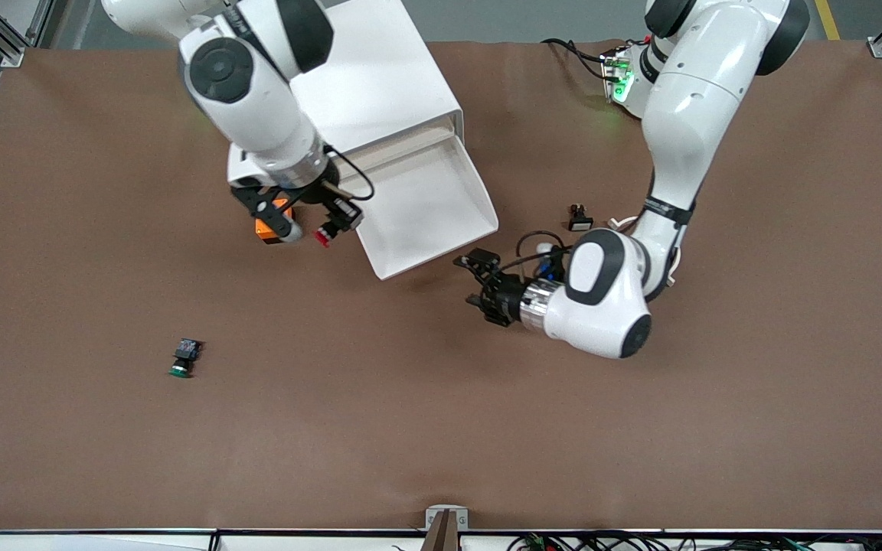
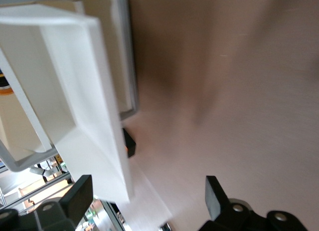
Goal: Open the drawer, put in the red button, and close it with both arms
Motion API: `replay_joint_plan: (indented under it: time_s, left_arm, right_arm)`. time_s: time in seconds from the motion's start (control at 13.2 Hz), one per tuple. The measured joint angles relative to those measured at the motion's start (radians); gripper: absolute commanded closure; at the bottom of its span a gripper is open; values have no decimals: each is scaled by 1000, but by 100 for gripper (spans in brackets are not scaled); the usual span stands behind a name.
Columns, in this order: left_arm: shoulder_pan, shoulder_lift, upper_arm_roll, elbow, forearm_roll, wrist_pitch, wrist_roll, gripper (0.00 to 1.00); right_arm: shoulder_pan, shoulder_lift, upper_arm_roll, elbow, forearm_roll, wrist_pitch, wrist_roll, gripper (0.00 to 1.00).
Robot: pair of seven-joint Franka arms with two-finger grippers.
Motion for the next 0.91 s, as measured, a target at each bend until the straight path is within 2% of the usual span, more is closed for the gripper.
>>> replay_joint_plan:
  time_s: [0.3, 0.68, 0.91]
  left_arm:
    - [95, -54, 2, 22, 99, -41, 94, 0]
    - [128, -231, 2, 29, 371, -158, 259, 0]
    - [128, -308, 4, 27, 521, -234, 463, 0]
  right_arm:
    - [108, 67, -2, -11, -49, 82, 195, 100]
    - [205, 201, -3, 21, -94, 163, 413, 100]
    - [214, 264, -4, 82, -99, 163, 463, 100]
